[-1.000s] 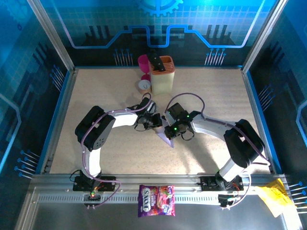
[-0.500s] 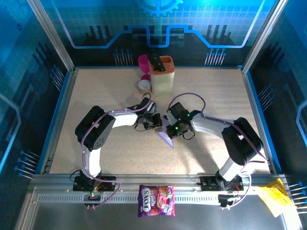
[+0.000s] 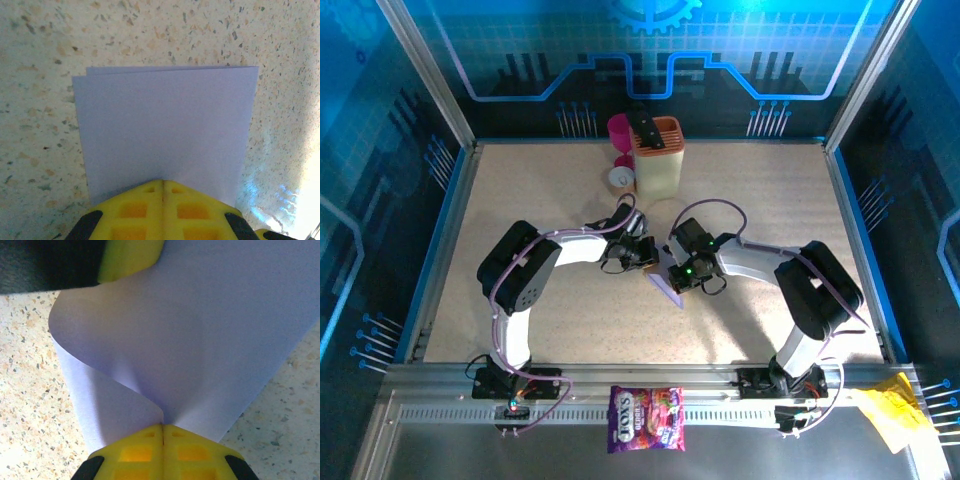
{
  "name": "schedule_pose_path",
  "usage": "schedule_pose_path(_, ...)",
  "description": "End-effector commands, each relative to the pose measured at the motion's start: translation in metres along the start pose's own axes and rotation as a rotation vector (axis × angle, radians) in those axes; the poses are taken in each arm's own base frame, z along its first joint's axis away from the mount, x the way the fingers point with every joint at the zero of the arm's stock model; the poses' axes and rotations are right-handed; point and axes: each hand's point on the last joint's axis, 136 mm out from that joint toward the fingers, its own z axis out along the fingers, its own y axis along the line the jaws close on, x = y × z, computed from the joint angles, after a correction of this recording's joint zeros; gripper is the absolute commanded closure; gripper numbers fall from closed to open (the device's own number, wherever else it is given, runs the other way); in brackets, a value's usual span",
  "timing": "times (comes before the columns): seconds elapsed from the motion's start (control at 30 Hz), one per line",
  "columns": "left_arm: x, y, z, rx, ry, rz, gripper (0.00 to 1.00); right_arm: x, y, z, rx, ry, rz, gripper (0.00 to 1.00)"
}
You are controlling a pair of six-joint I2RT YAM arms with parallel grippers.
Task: Fold a paper plane with a square sheet of paper (pick it up from the middle)
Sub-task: Third fold the triangle at the center of the table.
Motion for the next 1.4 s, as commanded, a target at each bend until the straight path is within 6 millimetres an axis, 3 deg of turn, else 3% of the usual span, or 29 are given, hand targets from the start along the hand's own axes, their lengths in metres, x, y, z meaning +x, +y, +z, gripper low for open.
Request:
schedule_pose_path(0.0, 0.014, 0.027, 0.011, -0.076, 0.053, -0.018, 1.0, 0.003, -0.006, 0.002, 0.005, 0.007, 0.028, 1.0)
schedule_pose_path(0.47, 0.016, 0.03, 0.013, -0.078, 0.057, -0.023, 1.0, 0.004, -0.01, 0.004, 0.0, 0.011, 0.051, 1.0)
schedule_pose_path(0.87, 0.018, 0.032, 0.016, -0.082, 0.065, -0.028, 1.0, -0.009, -0.001, -0.017, -0.023, -0.051, 0.048, 1.0)
schedule_pose_path(1.37, 0.019, 0.033, 0.016, -0.081, 0.066, -0.03, 1.0, 0.001, -0.013, 0.001, -0.008, -0.01, 0.073, 1.0)
